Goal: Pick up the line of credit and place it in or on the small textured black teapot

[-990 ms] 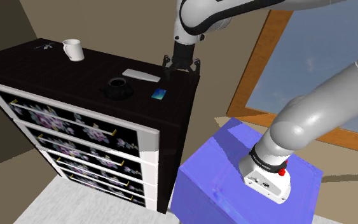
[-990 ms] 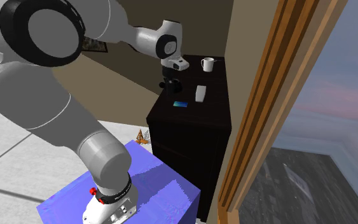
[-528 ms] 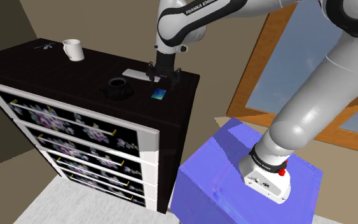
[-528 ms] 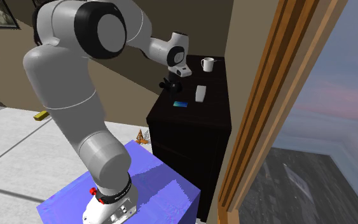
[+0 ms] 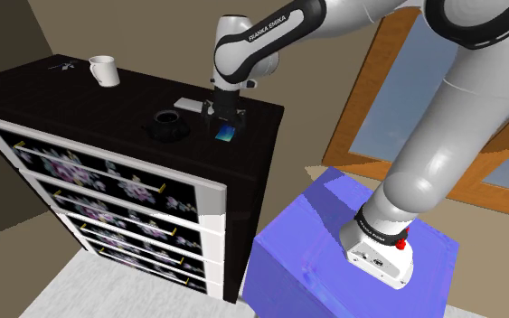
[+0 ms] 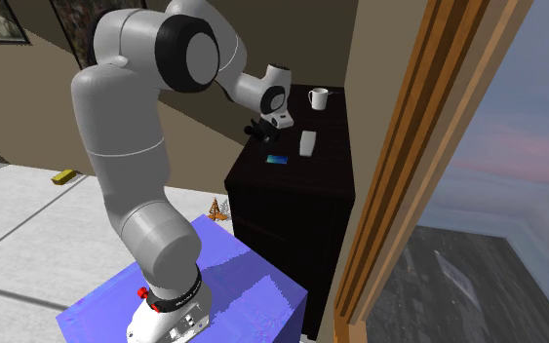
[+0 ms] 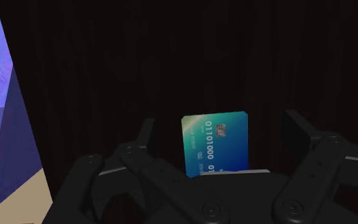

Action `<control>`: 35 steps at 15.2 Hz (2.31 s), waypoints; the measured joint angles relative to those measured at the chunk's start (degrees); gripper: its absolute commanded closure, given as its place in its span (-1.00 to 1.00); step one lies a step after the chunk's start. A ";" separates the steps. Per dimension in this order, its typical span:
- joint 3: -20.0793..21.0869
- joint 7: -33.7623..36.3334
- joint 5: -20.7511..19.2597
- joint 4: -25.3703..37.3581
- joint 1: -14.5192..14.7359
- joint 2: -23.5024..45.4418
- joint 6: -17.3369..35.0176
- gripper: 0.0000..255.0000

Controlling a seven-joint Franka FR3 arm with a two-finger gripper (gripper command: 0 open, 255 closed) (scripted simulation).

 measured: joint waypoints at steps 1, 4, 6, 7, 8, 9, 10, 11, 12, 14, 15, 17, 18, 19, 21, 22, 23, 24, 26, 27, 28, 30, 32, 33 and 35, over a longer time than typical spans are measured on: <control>0.06 0.12 -0.06 -0.34 0.11 0.46 0.82 -1.00; 0.12 0.18 -0.12 -0.87 0.21 1.07 1.96 -1.00; 0.12 0.20 -0.13 -0.89 0.23 1.13 2.05 -1.00; 0.12 0.20 -0.13 -0.89 0.23 1.14 2.07 -1.00; 0.13 0.20 -0.13 -0.89 0.23 1.14 2.08 -1.00; 0.13 0.20 -0.13 -0.89 0.23 1.14 2.08 1.00; 0.12 0.21 -0.14 -0.86 0.23 1.08 2.03 1.00; 0.11 0.22 -0.14 -0.78 0.22 0.99 1.99 1.00; 0.11 0.21 -0.14 -0.79 0.22 0.99 2.02 1.00; 0.11 0.21 -0.13 -0.80 0.22 0.98 2.01 1.00; 0.11 0.20 -0.13 -0.80 0.21 0.98 2.01 1.00; 0.11 0.20 -0.13 -0.80 0.22 0.98 2.02 1.00; 0.11 0.21 -0.14 -0.79 0.22 0.99 2.02 1.00; 0.11 0.21 -0.13 -0.83 0.22 0.96 2.05 1.00; 0.13 0.27 -0.05 -0.48 0.20 0.46 1.05 1.00; 0.13 0.23 0.04 -0.40 0.16 0.05 0.55 1.00; 0.15 0.27 0.12 -0.29 0.15 -0.36 0.03 1.00; 0.09 0.15 0.21 0.03 0.04 -0.94 -0.87 1.00; 0.06 0.25 0.26 0.86 -0.02 -1.68 -2.42 1.00; 0.05 0.29 0.30 1.18 -0.04 -2.01 -3.07 1.00; 0.10 0.51 0.30 1.70 0.01 -2.30 -3.86 1.00; 0.07 0.54 0.38 2.38 -0.05 -3.02 -5.23 1.00; 0.05 0.66 0.45 3.16 -0.08 -3.67 -6.65 1.00; 0.01 0.66 0.50 3.55 -0.14 -4.07 -7.44 1.00; -0.05 0.70 0.56 4.41 -0.22 -4.80 -9.02 1.00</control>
